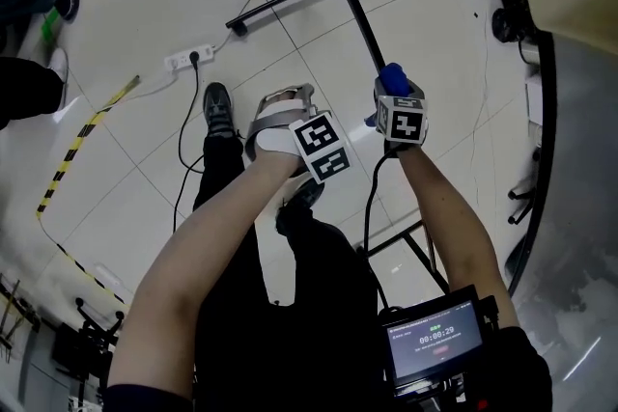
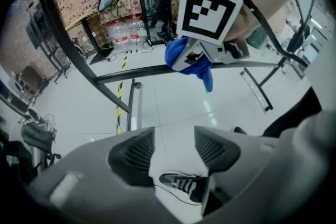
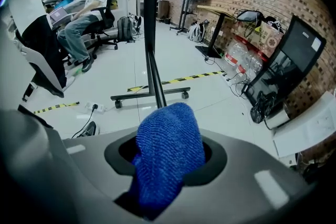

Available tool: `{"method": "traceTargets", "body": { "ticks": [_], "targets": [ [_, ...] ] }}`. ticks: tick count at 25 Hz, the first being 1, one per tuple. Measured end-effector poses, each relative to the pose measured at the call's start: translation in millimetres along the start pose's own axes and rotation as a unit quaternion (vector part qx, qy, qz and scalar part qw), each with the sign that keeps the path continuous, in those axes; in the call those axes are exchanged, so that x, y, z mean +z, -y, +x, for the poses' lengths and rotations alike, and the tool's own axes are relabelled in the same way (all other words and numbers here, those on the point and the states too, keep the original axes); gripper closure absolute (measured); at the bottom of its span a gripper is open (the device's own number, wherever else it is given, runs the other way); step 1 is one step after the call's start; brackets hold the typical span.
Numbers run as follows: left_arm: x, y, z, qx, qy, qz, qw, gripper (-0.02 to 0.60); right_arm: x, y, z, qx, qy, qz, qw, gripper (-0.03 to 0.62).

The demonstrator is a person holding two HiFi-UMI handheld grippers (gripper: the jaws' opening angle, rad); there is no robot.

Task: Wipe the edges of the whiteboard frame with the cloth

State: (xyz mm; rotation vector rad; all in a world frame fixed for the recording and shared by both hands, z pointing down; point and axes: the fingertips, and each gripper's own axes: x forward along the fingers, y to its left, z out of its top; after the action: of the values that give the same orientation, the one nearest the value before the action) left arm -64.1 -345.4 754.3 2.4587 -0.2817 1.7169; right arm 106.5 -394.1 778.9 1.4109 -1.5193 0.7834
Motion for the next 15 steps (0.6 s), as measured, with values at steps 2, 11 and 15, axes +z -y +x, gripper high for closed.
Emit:
{"method": "traceTargets", "body": {
  "ticks": [2,11,15],
  "targets": [
    [-6,-5,-2,-0.007,0.0,-0.011,0.9999,0.345,11,-3,5,-0.001,0.0,-0.006,1.0,0.419],
    [-25,-42,-5,-0.009,-0.004,-0.023,0.9997,0.345,66,-37,19,0.014,0.004,-0.026,1.0,0.419],
    [-28,-62,-7,-0.009,-0.003,-0.028,0.9996,0.345,88,-49,28,0.013,0.006,-0.037,0.999,0.422]
  ]
}}
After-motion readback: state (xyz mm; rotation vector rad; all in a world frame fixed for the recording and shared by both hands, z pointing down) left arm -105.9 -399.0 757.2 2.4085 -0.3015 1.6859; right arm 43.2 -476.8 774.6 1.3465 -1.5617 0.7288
